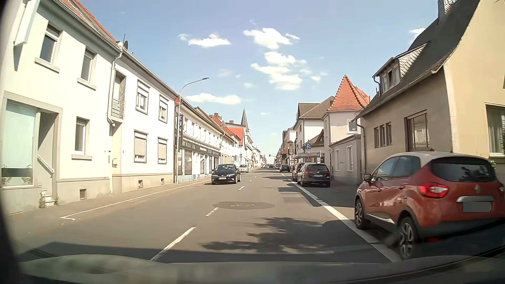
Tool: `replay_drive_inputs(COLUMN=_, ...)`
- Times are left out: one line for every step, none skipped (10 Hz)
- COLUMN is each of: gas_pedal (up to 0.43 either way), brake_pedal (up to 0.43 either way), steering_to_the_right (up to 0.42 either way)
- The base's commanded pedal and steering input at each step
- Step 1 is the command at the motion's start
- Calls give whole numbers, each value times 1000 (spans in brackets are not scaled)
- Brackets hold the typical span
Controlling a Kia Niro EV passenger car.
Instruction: Follow the waypoints while adhering to traffic rules and regulations
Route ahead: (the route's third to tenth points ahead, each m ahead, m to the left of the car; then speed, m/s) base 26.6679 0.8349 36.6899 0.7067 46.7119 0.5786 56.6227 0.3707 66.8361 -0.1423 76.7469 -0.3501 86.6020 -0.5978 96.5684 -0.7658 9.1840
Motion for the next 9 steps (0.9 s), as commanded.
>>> replay_drive_inputs(gas_pedal=67, brake_pedal=30, steering_to_the_right=-2)
replay_drive_inputs(gas_pedal=67, brake_pedal=30, steering_to_the_right=-2)
replay_drive_inputs(gas_pedal=67, brake_pedal=30, steering_to_the_right=-1)
replay_drive_inputs(gas_pedal=67, brake_pedal=30, steering_to_the_right=1)
replay_drive_inputs(gas_pedal=67, brake_pedal=30, steering_to_the_right=1)
replay_drive_inputs(gas_pedal=67, brake_pedal=30, steering_to_the_right=1)
replay_drive_inputs(gas_pedal=67, brake_pedal=30, steering_to_the_right=1)
replay_drive_inputs(gas_pedal=67, brake_pedal=30, steering_to_the_right=1)
replay_drive_inputs(gas_pedal=67, brake_pedal=30, steering_to_the_right=1)
